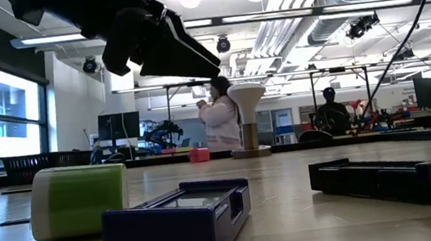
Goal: Pick & Place Office items
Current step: Put the white and pink charger adapter into the green bin, then put the black digital clock into the black bin
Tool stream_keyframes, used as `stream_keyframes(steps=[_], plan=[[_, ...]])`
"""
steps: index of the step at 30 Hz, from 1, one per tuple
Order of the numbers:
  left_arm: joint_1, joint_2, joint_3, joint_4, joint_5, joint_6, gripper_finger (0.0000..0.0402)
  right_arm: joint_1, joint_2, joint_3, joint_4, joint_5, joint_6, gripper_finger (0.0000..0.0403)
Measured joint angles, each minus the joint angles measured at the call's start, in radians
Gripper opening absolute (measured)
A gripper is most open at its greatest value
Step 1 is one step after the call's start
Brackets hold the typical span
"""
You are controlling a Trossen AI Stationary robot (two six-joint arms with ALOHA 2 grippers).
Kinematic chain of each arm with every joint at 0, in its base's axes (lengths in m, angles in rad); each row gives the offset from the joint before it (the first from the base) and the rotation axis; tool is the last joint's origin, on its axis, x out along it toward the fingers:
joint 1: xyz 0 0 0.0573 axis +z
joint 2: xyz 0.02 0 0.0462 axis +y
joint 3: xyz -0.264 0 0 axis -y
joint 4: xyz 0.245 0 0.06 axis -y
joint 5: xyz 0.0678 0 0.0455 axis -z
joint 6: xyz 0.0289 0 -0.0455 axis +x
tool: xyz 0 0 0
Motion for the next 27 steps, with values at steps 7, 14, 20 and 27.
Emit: stream_keyframes(steps=[7,14,20,27], plan=[[0.000,0.000,0.000,0.000,0.000,-0.020,0.0249,0.000,0.058,0.006,0.011,-0.045,-0.002,0.0223],[0.000,0.000,0.000,0.000,0.000,-0.033,0.0249,-0.004,0.032,0.002,-0.004,0.001,-0.076,0.0307],[0.000,0.000,0.000,0.000,0.000,-0.033,0.0249,-0.013,-0.038,-0.003,-0.135,0.011,-0.037,0.0328],[0.000,0.000,0.000,0.000,-0.008,0.010,0.0249,-0.013,-0.113,-0.002,-0.313,0.181,-0.064,0.0327]])
